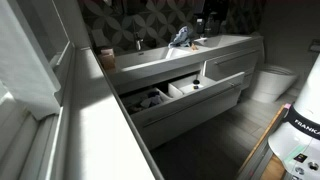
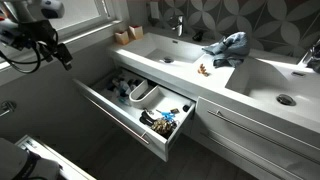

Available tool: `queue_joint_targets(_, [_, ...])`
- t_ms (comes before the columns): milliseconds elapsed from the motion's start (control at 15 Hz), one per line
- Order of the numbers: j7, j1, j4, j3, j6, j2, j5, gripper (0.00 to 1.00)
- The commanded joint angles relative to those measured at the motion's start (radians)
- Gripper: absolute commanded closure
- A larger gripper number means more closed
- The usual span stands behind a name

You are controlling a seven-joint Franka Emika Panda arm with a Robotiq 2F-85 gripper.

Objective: Put the hair clip in the open drawer

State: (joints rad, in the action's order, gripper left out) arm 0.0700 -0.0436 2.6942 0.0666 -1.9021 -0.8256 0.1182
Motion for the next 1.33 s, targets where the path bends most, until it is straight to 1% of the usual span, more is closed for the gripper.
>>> queue_joint_targets(0, [0.006, 0.009, -0.002, -0.007, 0.003, 0.001, 0.006, 0.0])
queue_joint_targets(1067, [0.006, 0.009, -0.002, -0.007, 0.003, 0.001, 0.006, 0.0])
queue_joint_targets(1200, [-0.022, 0.021, -0.023, -0.013, -0.032, 0.029, 0.009, 0.0])
queue_joint_targets(1267, [-0.03, 0.033, -0.039, -0.013, -0.07, 0.048, -0.001, 0.0])
